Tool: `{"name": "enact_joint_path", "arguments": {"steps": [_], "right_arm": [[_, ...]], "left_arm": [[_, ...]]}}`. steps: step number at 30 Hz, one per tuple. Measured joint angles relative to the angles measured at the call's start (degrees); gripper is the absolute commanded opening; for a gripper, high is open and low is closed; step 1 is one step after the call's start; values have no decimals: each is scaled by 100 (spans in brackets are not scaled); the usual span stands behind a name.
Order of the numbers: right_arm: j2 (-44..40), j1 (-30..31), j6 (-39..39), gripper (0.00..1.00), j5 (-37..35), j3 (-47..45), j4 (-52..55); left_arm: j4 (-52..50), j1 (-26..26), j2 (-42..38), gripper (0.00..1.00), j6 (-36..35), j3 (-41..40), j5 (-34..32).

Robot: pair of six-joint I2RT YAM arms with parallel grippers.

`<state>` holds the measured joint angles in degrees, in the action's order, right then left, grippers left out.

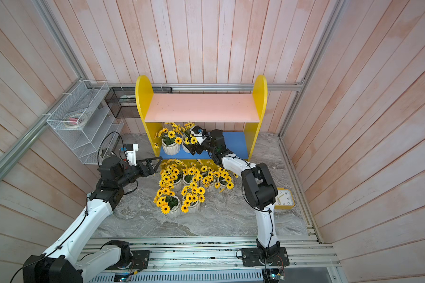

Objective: Take the sunflower pots off the shelves
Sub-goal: Pick up the sunflower pot from the shelf.

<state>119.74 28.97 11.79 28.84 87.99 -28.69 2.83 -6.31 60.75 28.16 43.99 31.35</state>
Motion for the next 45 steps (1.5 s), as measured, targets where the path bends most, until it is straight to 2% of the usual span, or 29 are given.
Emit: {"name": "enact_joint_path", "arguments": {"steps": [9,12,17,20,23,24,36,45], "right_arm": [[256,37,-192,97,-44,116,-111],[313,42,-302,89,-44,120,-179],[315,42,-409,71,-48,118,-232],[315,42,-442,48,-42,103,-264],[315,42,-459,8,-42,79,-304],[313,42,-468,0,-44,48,-352],[-623,133,-601,0,-671,-1257,-866],[-1360,225,-570,0,-1113,-1744,-1038]], "left_arm": [[20,4,0,100,20,-2,35],[24,22,0,100,37,-2,42],[24,31,0,100,42,-2,57],[24,31,0,100,42,-2,61],[24,31,0,100,42,-2,70],[24,31,0,100,42,-4,83],[164,31,-11,100,96,-66,197],[262,31,-22,100,192,-170,424]]}}
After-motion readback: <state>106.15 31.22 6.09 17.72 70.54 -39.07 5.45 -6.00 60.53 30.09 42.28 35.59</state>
